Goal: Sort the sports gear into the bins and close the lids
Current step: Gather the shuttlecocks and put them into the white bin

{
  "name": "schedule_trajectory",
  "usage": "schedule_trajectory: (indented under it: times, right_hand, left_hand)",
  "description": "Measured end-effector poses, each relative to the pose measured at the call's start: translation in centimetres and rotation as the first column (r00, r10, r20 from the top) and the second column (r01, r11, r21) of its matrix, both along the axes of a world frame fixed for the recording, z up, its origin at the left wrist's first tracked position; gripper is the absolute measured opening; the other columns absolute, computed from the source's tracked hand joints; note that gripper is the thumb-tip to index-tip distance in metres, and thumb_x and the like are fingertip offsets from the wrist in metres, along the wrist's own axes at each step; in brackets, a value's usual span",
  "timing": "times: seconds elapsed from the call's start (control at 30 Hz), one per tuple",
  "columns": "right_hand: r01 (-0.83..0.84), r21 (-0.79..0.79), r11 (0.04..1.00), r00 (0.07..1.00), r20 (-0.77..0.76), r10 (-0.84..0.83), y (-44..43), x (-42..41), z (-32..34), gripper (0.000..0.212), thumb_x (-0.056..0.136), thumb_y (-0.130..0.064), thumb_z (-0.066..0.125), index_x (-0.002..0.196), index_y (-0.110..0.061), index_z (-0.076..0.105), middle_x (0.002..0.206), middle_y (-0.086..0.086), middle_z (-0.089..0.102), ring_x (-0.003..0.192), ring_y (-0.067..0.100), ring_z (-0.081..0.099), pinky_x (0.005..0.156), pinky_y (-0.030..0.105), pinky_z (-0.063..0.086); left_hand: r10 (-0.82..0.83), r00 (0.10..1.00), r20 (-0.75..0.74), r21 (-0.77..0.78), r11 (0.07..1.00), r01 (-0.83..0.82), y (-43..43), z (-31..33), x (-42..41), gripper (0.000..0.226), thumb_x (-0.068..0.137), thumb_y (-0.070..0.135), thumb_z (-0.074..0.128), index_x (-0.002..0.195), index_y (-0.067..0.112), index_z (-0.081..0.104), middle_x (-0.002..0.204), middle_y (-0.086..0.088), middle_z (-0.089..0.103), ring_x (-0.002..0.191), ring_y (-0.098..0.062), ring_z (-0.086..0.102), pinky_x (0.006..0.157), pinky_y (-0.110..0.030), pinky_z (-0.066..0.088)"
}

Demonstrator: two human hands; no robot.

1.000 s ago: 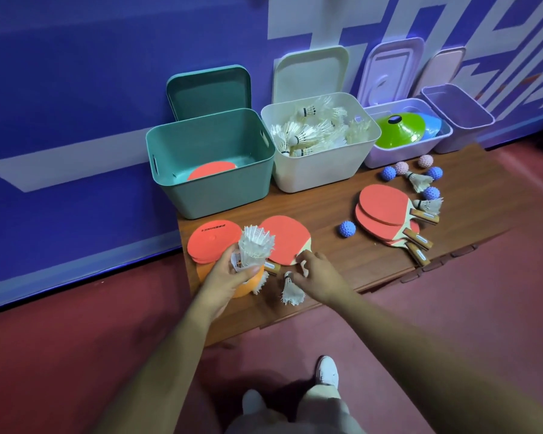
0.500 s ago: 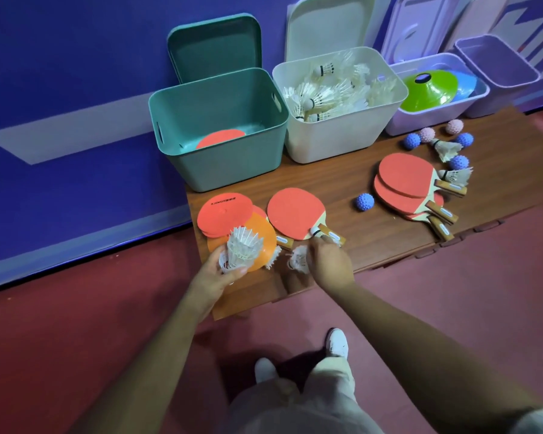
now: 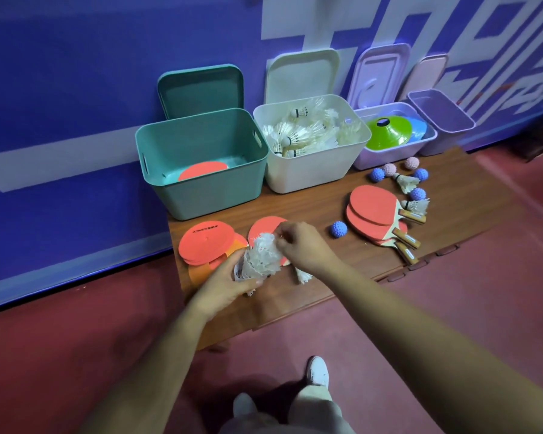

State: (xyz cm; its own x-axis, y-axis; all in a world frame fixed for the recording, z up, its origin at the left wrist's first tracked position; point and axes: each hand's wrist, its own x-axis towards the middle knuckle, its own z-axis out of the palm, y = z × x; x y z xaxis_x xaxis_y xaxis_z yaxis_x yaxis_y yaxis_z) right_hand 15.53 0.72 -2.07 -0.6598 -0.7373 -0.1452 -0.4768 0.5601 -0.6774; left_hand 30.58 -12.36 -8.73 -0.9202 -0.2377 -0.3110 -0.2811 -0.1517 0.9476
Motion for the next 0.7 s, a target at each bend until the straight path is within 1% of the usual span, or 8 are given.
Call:
schedule_trajectory:
  times: [0.07, 0.17, 0.27, 0.37, 0.43, 0.5, 0.57, 0.7]
  right_hand:
    - [0.048, -0.045, 0.998, 0.998, 0.041, -0.046, -0.1, 0.2, 0.1, 0.018, 0.09, -0.019, 0.055, 0.097, -0.014, 0.071, 0.087, 0.001, 0.071, 0.081, 0.017, 0.062, 0.069, 0.025, 0.043]
    - [0.251, -0.094, 0.963, 0.961, 0.142, -0.237, 0.3, -0.9, -0.6, 0.028, 0.096, -0.034, 0.051, 0.107, -0.016, 0.068, 0.094, -0.001, 0.07, 0.09, 0.016, 0.063, 0.079, 0.029, 0.047]
    - [0.254, 0.107, 0.961, 0.965, 0.038, -0.26, 2.2, -2.3, -3.3, 0.037, 0.091, -0.039, 0.058, 0.116, -0.012, 0.06, 0.105, 0.006, 0.063, 0.096, 0.021, 0.061, 0.082, 0.033, 0.048]
    - [0.127, 0.389, 0.912, 0.985, 0.061, -0.163, 4.9, -2.3, -7.6, 0.051, 0.084, -0.029, 0.065, 0.129, -0.012, 0.047, 0.113, 0.009, 0.047, 0.101, 0.032, 0.058, 0.087, 0.038, 0.049]
    - [0.116, 0.443, 0.889, 0.987, 0.046, -0.151, 6.1, -1.8, -10.3, 0.054, 0.081, -0.029, 0.065, 0.129, -0.017, 0.045, 0.116, 0.011, 0.043, 0.093, 0.035, 0.06, 0.084, 0.041, 0.052]
    - [0.137, 0.443, 0.886, 0.985, 0.031, -0.168, 6.4, -1.5, -12.4, 0.048, 0.08, -0.023, 0.059, 0.126, -0.021, 0.046, 0.114, 0.011, 0.042, 0.085, 0.038, 0.061, 0.081, 0.044, 0.053]
    - [0.146, 0.448, 0.882, 0.987, -0.007, -0.159, 6.4, -1.4, -13.8, 0.041, 0.082, -0.015, 0.051, 0.121, -0.024, 0.048, 0.11, 0.009, 0.043, 0.079, 0.038, 0.063, 0.077, 0.046, 0.054]
    - [0.135, 0.474, 0.87, 0.987, -0.137, -0.079, 6.0, -1.8, -15.4, 0.017, 0.086, -0.023, 0.05, 0.102, -0.029, 0.056, 0.104, 0.004, 0.052, 0.08, 0.029, 0.065, 0.067, 0.038, 0.054]
  left_hand:
    - [0.013, 1.0, 0.003, 0.009, 1.0, -0.013, 0.1, 0.1, -0.4, 0.056, 0.082, 0.002, 0.073, 0.129, 0.026, 0.053, 0.121, -0.005, 0.066, 0.107, -0.021, 0.062, 0.084, -0.035, 0.051]
    - [0.107, 0.994, -0.019, 0.052, 0.993, -0.106, 0.1, 0.3, -0.7, 0.056, 0.082, -0.006, 0.069, 0.126, 0.024, 0.054, 0.12, 0.002, 0.068, 0.114, -0.011, 0.062, 0.086, -0.021, 0.051]
    - [0.138, 0.99, -0.013, 0.063, 0.989, -0.137, -0.4, 0.0, -0.6, 0.059, 0.082, -0.007, 0.069, 0.131, 0.02, 0.051, 0.123, 0.006, 0.067, 0.117, -0.008, 0.06, 0.089, -0.016, 0.048]
    - [0.155, 0.988, -0.007, 0.036, 0.987, -0.155, -1.0, -0.9, -0.1, 0.062, 0.083, -0.008, 0.067, 0.135, 0.017, 0.048, 0.127, 0.005, 0.064, 0.121, -0.008, 0.057, 0.095, -0.016, 0.046]
    - [0.161, 0.987, 0.004, 0.015, 0.987, -0.162, -1.3, -1.5, 0.2, 0.063, 0.082, -0.009, 0.068, 0.137, 0.014, 0.046, 0.13, 0.001, 0.063, 0.123, -0.01, 0.056, 0.098, -0.019, 0.046]
    - [0.153, 0.988, 0.026, 0.004, 0.988, -0.153, -1.4, -2.1, 0.4, 0.066, 0.079, -0.004, 0.072, 0.137, 0.013, 0.046, 0.131, -0.003, 0.062, 0.123, -0.014, 0.056, 0.102, -0.025, 0.045]
    - [0.156, 0.986, 0.053, -0.01, 0.988, -0.155, -1.4, -2.6, 0.6, 0.064, 0.077, -0.001, 0.072, 0.135, 0.011, 0.047, 0.128, -0.004, 0.064, 0.12, -0.016, 0.058, 0.099, -0.025, 0.047]
    - [0.158, 0.985, 0.071, -0.03, 0.987, -0.156, -0.9, -3.1, 0.4, 0.056, 0.082, -0.013, 0.065, 0.13, 0.01, 0.048, 0.12, -0.001, 0.066, 0.111, -0.009, 0.062, 0.09, -0.019, 0.049]
